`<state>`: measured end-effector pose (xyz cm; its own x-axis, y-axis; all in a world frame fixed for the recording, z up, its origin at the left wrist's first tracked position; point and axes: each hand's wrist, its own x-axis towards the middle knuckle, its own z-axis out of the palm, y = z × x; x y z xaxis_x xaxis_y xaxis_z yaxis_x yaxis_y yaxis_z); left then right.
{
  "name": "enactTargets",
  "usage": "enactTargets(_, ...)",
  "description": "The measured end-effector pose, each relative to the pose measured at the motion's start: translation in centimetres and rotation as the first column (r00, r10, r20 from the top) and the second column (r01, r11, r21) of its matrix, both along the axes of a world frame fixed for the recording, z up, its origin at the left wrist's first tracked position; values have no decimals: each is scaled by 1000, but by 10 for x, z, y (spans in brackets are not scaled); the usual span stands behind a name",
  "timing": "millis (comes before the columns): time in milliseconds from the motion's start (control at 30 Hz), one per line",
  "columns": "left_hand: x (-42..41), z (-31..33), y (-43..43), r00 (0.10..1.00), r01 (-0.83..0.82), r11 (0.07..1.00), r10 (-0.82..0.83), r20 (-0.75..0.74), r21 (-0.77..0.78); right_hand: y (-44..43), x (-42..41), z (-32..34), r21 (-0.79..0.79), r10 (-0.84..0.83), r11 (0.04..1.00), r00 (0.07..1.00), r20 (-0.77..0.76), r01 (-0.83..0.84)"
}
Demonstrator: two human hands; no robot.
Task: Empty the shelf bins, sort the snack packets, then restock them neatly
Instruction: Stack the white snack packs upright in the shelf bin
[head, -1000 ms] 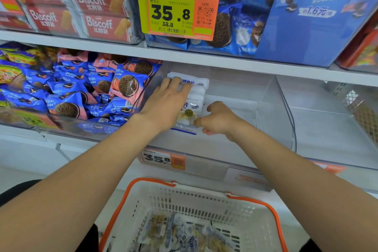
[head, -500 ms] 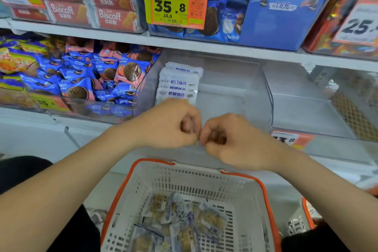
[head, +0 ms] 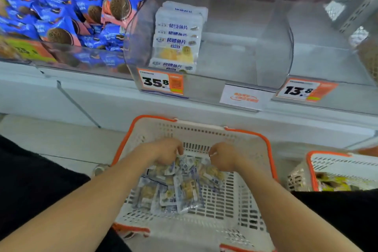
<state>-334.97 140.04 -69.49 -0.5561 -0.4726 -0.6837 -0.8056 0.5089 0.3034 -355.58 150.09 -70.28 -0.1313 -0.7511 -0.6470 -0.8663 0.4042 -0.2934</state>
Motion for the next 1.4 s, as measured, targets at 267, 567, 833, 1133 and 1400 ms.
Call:
enactTargets(267,21,-103,0,987,-82,986,101,122,-147,20,-8,-114,113,-159,980,985,-65,166)
enactTargets(567,31,-164,22,983,-100,969,131,129,-224,46,27,-174,-13,33,999,945,-326,-39)
enactTargets(833,27,-154,23,933,-277,960,256,-255,-51,34,7,-152,-164,-348,910,917,193,380)
enactTargets(1133,34,-111,18,356,-755,480,872,-336,446,24,3,-108,1,-686,495,390,614,869)
enactTargets(1400,27,-70,29,196,-686,274,962,-191,674,24,6,-74,203,-628,593,289,723,780)
